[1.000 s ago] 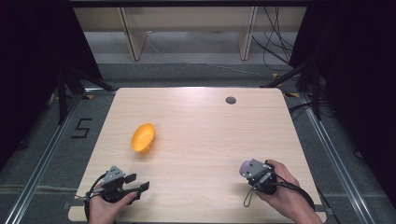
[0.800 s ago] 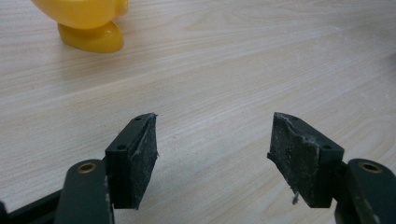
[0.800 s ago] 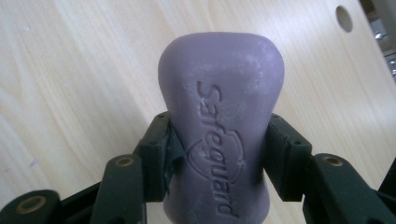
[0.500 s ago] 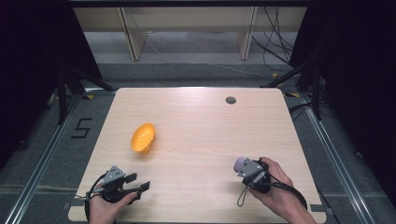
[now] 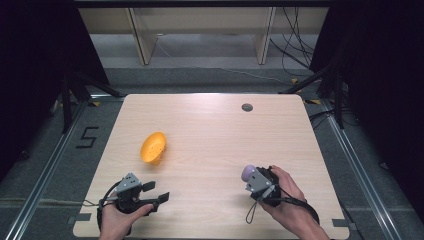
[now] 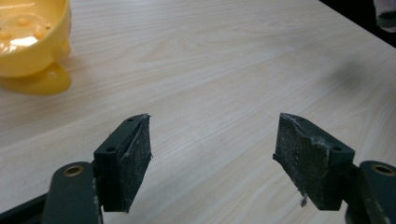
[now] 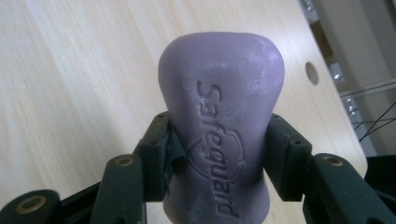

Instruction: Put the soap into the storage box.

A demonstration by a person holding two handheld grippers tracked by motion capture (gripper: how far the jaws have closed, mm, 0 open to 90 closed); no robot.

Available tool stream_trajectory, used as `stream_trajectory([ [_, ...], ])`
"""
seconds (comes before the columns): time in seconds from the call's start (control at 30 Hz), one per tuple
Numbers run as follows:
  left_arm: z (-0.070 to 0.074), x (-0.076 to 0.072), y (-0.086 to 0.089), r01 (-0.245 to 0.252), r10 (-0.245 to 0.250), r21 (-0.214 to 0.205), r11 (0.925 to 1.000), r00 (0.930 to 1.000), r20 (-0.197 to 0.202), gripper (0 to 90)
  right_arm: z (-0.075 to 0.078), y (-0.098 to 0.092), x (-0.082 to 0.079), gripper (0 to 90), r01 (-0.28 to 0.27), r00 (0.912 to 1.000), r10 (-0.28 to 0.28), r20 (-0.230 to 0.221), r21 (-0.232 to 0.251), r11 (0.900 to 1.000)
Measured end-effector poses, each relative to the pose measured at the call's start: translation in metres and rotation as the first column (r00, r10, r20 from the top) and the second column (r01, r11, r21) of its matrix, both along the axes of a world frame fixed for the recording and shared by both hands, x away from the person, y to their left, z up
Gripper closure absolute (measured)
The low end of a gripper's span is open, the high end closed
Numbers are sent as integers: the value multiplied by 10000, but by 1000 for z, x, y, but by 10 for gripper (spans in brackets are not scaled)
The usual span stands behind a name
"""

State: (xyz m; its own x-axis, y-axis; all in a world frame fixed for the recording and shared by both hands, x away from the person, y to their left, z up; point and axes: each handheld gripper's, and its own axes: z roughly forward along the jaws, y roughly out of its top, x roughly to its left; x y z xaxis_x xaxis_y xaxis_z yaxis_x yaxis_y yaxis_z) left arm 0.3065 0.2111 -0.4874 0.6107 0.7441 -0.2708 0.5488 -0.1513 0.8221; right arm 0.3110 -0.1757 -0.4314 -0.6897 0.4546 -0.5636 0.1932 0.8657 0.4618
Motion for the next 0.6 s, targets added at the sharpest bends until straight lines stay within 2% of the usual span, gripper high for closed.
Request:
stream_trajectory([
  [0.1, 7, 3, -6, 226, -226, 19, 9997, 9997, 44, 263, 1, 4, 0, 500, -83, 9987, 81, 506, 33, 10000],
  [0.13, 9, 5, -10, 287, -286, -62, 9996, 9995, 112, 264, 1, 5, -1, 500, -151, 9983, 151, 560, 11, 9999],
  [0.2, 14, 9, -17, 468, -469, 29, 9989, 9986, 225, 264, 1, 8, -2, 500, -250, 9973, 251, 685, -24, 9997],
  [0.23, 16, 11, -20, 651, -651, 25, 9979, 9976, 230, 265, 2, 9, -2, 500, -268, 9968, 286, 743, -256, 9993],
  [0.3, 22, 15, -30, 834, -833, -30, 9965, 9962, 268, 267, 1, 12, -4, 500, -314, 9952, 336, 921, -251, 9992],
  [0.33, 24, 17, -35, 899, -899, -8, 9959, 9955, 316, 268, 1, 13, -4, 500, -414, 9951, 448, 877, -405, 9983],
  [0.43, 34, 24, -48, 1354, -1351, -54, 9908, 9899, 430, 271, -1, 16, -6, 500, -479, 9939, 521, 967, -454, 9978],
  [0.47, 37, 26, -53, 1328, -1321, -117, 9911, 9900, 501, 271, -1, 16, -6, 500, -499, 9936, 541, 995, -446, 9978],
  [0.5, 41, 28, -57, 1427, -1427, 26, 9898, 9882, 562, 272, -1, 17, -7, 500, -486, 9931, 528, 1044, -424, 9979],
  [0.53, 44, 31, -62, 1584, -1579, -41, 9874, 9857, 585, 272, -1, 17, -5, 500, -711, 9906, 770, 1127, -555, 9959],
  [0.6, 50, 35, -71, 1845, -1839, -37, 9828, 9809, 637, 273, -2, 18, -7, 500, -553, 9899, 598, 1286, -382, 9977],
])
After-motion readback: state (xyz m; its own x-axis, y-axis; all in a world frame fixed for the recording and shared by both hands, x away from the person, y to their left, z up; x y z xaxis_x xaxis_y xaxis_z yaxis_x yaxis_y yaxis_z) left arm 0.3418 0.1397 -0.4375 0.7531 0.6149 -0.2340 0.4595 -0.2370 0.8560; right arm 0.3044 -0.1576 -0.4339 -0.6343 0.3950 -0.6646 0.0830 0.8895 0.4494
